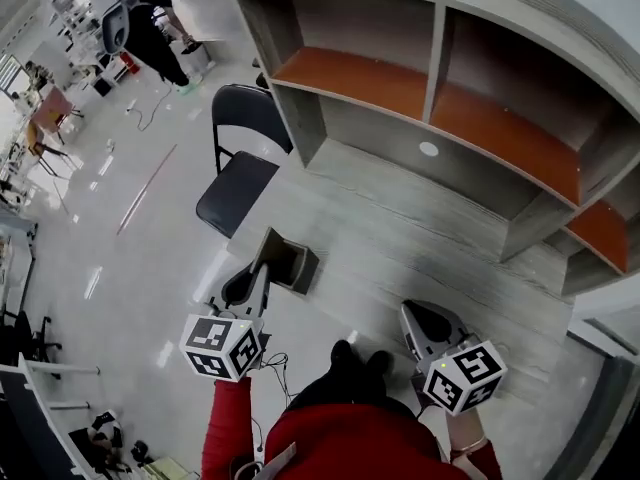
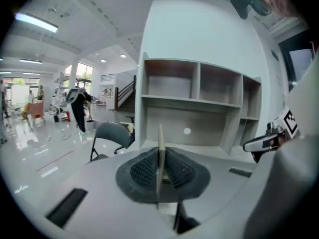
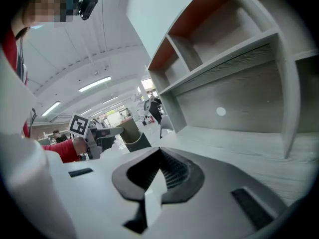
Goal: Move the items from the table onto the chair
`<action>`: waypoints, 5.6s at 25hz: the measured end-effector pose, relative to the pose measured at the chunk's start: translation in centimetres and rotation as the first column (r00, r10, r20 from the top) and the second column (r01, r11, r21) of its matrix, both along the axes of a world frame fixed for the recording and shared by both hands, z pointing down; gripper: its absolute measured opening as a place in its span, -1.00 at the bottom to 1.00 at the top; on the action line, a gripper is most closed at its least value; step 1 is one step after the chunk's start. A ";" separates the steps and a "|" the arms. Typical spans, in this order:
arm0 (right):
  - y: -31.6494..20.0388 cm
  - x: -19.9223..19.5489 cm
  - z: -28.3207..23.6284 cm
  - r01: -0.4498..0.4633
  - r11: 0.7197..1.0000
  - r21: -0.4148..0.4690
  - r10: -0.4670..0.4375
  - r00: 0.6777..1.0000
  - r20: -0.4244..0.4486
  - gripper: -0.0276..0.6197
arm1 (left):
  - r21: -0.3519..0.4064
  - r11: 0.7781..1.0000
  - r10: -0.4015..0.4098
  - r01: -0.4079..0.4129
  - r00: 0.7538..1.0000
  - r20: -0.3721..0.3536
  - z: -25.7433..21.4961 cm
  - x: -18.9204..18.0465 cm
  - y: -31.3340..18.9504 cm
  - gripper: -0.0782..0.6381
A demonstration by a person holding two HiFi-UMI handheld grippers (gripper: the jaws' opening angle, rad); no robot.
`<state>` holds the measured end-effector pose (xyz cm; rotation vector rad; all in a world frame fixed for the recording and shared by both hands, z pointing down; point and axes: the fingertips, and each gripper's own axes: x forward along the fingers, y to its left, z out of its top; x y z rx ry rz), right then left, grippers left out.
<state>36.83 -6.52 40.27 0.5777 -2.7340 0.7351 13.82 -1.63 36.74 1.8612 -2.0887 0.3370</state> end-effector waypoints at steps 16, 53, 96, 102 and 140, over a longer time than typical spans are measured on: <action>8.8 -22.2 0.0 0.313 0.950 0.023 -0.313 0.950 -0.016 -0.88 | -0.028 0.946 -0.324 0.323 0.945 -0.033 2.6 -17.9 16.5 -0.67; -7.7 -57.4 4.5 -0.309 0.951 -0.023 0.304 0.946 -0.116 -0.88 | -0.101 0.965 0.230 -0.244 0.964 -0.130 12.2 -52.1 -11.8 -0.67; -7.2 -59.8 19.5 -0.456 0.862 -0.221 0.390 0.875 -0.285 -0.88 | -0.325 0.935 0.126 -0.139 0.990 -0.059 39.6 -55.3 -21.8 -0.67; -7.5 -59.3 18.1 -0.468 0.860 -0.205 0.412 0.872 -0.264 -0.88 | -0.263 0.957 0.130 -0.126 0.992 -0.005 35.4 -55.2 -21.5 -0.67; -4.9 -54.8 -2.2 -0.471 0.859 0.199 0.474 0.880 0.039 -0.88 | 0.224 0.599 0.801 -0.769 0.576 -0.163 1.2 -42.2 -11.9 -0.76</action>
